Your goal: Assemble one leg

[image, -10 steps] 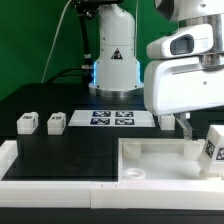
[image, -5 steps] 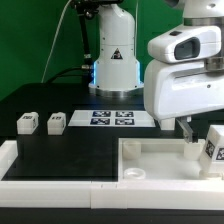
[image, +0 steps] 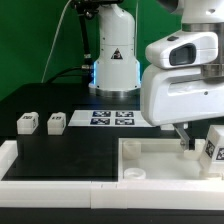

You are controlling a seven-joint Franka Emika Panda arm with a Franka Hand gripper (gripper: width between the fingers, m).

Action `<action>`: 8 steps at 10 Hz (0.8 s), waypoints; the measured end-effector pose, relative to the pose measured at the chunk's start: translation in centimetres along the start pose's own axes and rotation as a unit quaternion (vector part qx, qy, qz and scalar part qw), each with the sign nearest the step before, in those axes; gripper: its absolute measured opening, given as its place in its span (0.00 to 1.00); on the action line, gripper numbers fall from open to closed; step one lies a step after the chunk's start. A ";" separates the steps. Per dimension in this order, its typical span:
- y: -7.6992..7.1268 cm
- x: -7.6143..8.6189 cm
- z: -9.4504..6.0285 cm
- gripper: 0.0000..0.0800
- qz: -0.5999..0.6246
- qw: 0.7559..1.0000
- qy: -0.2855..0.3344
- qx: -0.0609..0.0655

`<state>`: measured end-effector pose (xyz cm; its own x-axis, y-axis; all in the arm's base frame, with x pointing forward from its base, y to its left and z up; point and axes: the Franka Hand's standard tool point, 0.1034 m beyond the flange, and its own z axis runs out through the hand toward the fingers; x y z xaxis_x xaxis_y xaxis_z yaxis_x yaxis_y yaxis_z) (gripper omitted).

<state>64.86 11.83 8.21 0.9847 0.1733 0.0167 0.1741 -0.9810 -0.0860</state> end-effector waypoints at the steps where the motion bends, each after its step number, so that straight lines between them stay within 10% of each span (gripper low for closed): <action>1: 0.0 0.0 0.0 0.79 0.000 1.000 0.000 0.000; 3: 0.0 0.0 0.0 0.36 0.000 1.000 0.000 0.000; 8: 0.1 0.0 0.0 0.36 0.060 0.998 0.000 0.000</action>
Offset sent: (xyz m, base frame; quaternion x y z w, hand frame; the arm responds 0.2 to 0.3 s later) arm 0.0000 0.0000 0.0000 0.0000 0.0000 0.0000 1.0000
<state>64.85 11.75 8.17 0.9985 0.0551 0.0057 0.0554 -0.9946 -0.0881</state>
